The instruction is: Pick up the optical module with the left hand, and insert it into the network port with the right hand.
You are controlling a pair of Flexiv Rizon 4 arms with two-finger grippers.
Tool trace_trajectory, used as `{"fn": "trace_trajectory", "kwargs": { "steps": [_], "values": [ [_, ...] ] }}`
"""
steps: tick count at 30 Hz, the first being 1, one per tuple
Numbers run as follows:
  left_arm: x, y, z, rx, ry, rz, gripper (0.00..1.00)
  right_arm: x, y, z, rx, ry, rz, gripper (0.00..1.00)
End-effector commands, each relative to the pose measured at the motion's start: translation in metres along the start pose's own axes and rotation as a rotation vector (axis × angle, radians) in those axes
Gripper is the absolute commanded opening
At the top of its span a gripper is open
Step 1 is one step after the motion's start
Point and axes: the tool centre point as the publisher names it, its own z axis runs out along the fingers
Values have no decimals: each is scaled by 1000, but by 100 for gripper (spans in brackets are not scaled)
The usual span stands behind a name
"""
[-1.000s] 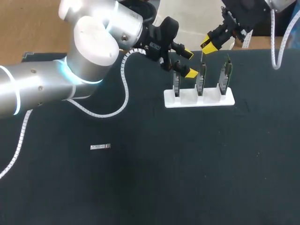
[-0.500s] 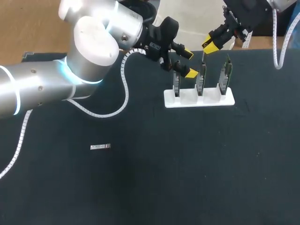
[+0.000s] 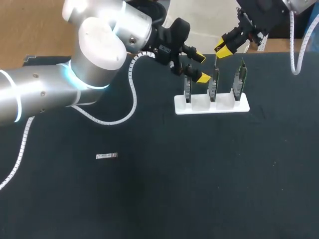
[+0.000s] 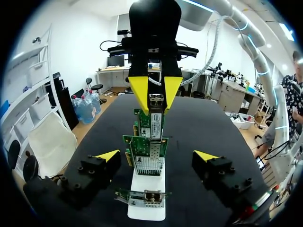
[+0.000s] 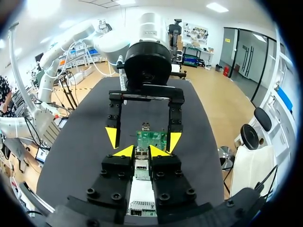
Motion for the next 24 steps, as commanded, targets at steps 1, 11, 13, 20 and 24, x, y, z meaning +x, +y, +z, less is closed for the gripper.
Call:
{"fn": "trace_trajectory", "kwargs": {
  "steps": [1,11,13,20,24],
  "values": [
    [0,-1,0,-2,1,0,100,0,3,1,8,-1,2,0],
    [0,-1,0,-2,1,0,100,1,4,1,23,-4,15,0],
    [0,-1,0,-2,1,0,100,2,4,1,26,-4,16,0],
    [0,-1,0,-2,1,0,100,0,6,0,32,-9,13,0],
    [0,-1,0,-2,1,0,100,0,6,1,29,-10,13,0]
  ]
}}
